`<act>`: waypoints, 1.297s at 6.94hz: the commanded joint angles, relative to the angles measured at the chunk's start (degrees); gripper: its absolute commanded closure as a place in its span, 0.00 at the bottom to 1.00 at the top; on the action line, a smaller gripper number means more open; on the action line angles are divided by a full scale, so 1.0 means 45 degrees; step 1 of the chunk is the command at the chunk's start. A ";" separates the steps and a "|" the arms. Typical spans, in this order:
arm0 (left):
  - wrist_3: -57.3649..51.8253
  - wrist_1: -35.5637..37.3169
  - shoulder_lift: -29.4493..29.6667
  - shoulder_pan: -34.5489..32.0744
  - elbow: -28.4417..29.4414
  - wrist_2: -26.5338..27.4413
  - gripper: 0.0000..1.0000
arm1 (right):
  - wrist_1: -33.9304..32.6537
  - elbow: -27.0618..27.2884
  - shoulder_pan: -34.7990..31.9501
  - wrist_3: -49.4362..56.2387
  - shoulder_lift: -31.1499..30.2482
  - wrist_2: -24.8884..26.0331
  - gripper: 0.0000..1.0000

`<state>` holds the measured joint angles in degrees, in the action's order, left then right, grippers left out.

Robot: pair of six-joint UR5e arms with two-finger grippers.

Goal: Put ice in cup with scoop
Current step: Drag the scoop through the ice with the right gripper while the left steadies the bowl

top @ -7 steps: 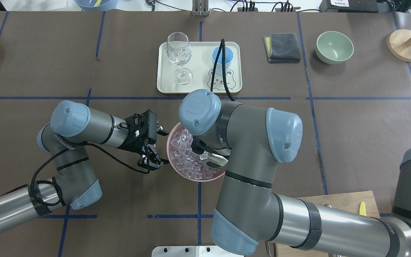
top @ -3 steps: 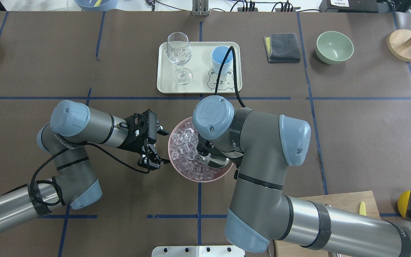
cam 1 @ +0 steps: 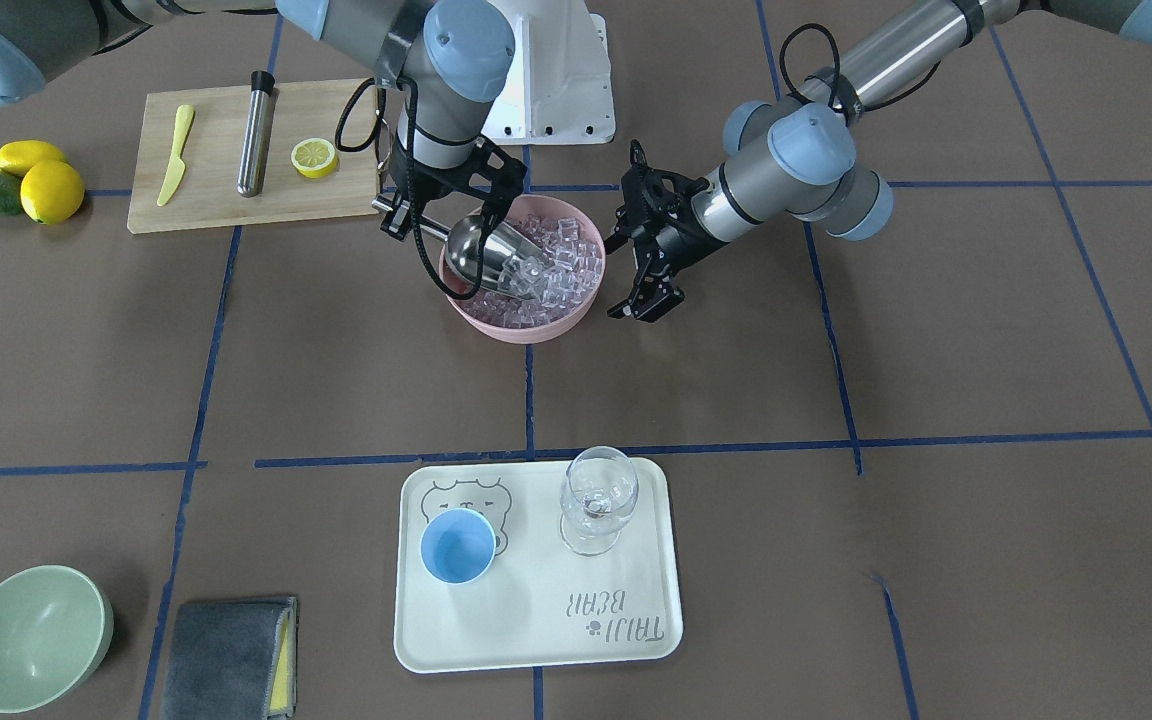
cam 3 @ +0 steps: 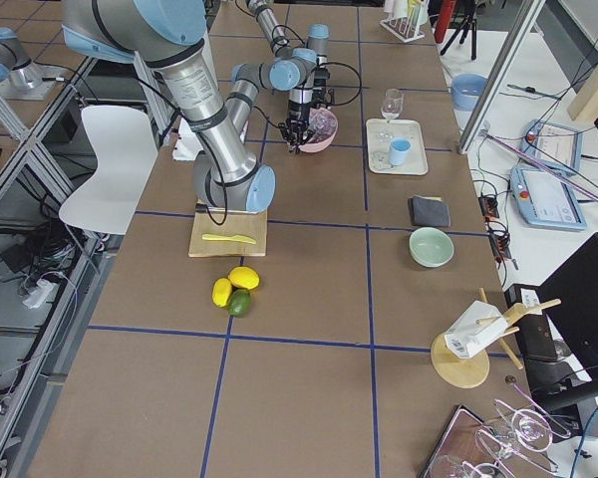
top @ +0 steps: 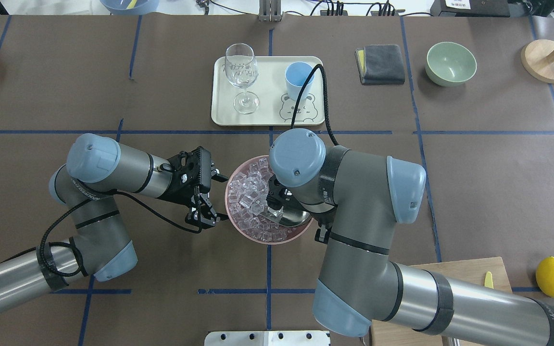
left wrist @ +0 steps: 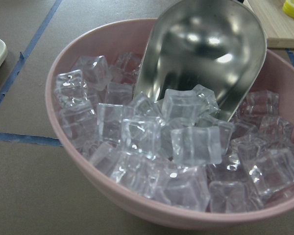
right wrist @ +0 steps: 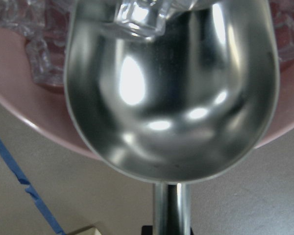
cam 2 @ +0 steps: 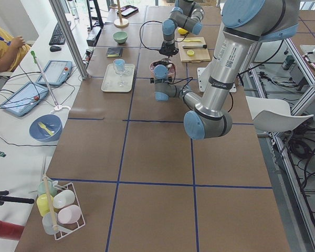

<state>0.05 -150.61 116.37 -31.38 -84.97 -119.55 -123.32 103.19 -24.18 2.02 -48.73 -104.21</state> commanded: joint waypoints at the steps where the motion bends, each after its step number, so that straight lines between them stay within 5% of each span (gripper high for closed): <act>1: -0.0031 0.0013 -0.0001 -0.0058 -0.0024 -0.0054 0.00 | 0.0725 0.0173 -0.0116 0.0000 -0.0323 -0.0395 1.00; 9: -0.0031 0.0110 -0.0020 -0.0155 -0.0317 -0.0093 0.00 | 0.3686 0.1149 -0.0116 -0.1422 -0.1824 -0.0494 1.00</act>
<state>-0.09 -150.12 116.24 -31.90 -86.28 -119.90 -109.57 107.21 -24.57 -2.80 -55.78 -106.36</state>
